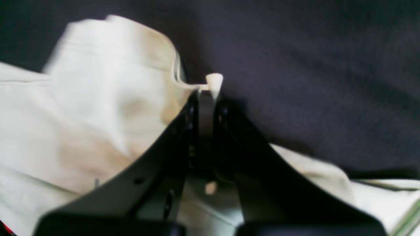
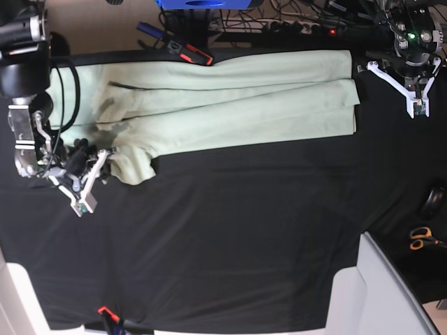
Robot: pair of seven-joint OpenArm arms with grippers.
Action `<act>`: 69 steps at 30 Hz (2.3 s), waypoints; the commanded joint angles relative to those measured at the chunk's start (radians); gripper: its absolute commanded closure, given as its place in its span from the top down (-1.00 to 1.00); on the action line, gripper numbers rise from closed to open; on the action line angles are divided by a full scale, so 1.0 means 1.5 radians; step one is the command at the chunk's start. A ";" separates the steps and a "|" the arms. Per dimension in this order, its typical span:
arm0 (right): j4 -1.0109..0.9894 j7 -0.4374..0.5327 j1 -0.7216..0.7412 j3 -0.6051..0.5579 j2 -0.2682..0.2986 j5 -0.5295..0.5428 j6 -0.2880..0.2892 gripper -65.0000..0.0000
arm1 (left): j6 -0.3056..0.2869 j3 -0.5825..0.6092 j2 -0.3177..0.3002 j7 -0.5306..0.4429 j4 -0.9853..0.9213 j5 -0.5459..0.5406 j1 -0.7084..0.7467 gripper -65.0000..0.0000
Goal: Fold the T-shirt properly
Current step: 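Drag the shirt's sleeve end with the right gripper toward the collar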
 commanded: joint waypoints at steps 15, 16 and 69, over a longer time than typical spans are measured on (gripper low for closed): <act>0.249 -0.131 -0.102 0.138 0.011 0.007 0.002 -1.00 | 0.004 -0.004 -0.006 -0.010 0.009 0.007 0.001 -0.87; 0.260 -0.140 -0.109 0.143 0.011 0.007 0.002 -1.00 | 0.004 -0.004 -0.006 -0.010 0.009 0.007 0.001 -0.87; 0.426 -0.190 -0.341 0.208 -0.008 0.006 -0.002 -1.00 | 0.004 -0.003 -0.017 -0.009 -0.019 0.008 -0.018 -0.87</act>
